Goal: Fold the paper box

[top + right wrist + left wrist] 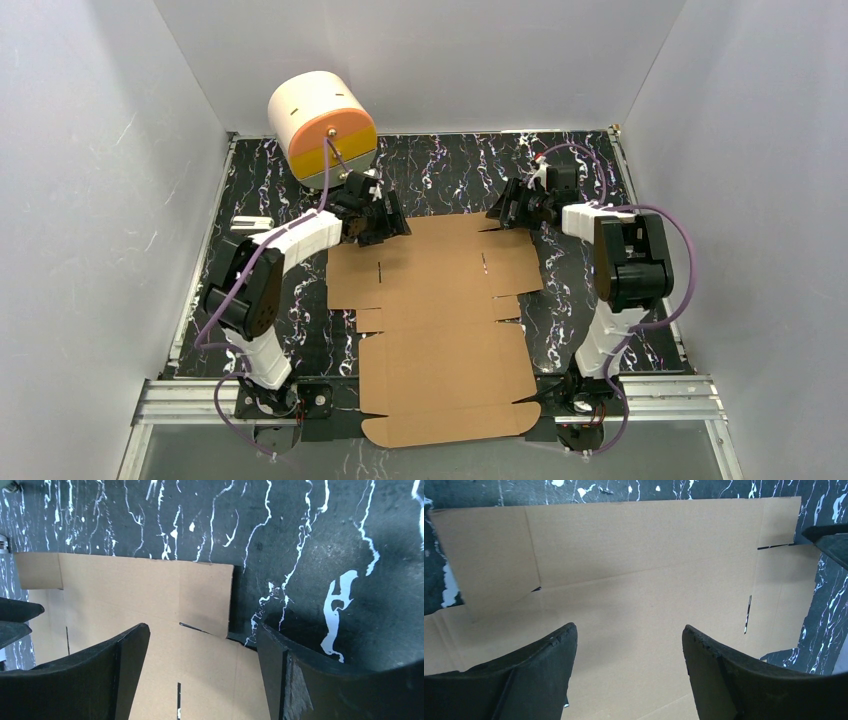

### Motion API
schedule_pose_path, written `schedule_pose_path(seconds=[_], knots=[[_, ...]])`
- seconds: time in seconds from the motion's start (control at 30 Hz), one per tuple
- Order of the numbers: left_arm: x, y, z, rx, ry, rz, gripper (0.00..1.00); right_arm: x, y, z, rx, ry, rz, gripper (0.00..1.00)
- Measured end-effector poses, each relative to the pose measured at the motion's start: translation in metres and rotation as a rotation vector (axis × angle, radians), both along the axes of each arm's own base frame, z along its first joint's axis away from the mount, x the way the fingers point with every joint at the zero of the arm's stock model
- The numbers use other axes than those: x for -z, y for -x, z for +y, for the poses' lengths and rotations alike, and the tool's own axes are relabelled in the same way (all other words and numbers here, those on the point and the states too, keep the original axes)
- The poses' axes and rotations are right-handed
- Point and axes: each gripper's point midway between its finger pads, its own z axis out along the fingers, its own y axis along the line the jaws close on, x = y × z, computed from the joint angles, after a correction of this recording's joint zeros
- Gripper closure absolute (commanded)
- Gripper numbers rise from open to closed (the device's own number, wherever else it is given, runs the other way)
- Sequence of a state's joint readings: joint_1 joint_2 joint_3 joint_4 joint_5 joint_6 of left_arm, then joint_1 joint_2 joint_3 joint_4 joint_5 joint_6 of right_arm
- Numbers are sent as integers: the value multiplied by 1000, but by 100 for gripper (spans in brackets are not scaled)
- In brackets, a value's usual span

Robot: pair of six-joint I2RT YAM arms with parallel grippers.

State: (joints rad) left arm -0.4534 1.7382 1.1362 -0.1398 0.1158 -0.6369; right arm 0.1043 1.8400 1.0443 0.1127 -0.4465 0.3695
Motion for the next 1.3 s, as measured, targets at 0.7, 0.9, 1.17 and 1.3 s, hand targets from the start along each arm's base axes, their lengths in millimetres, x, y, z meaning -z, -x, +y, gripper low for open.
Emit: schedule_pose_path(seconds=[0.7, 0.9, 1.17, 1.3], knots=[[37, 6, -19, 38, 7, 50, 29, 18, -2, 17, -56, -134, 63, 65], [38, 5, -20, 39, 3, 45, 29, 27, 3, 21, -59, -71, 83, 77], [38, 5, -21, 35, 1, 42, 28, 12, -1, 42, -47, 223, 6, 86], [38, 5, -21, 34, 0, 41, 28, 13, 2, 51, -37, 409, -36, 87]])
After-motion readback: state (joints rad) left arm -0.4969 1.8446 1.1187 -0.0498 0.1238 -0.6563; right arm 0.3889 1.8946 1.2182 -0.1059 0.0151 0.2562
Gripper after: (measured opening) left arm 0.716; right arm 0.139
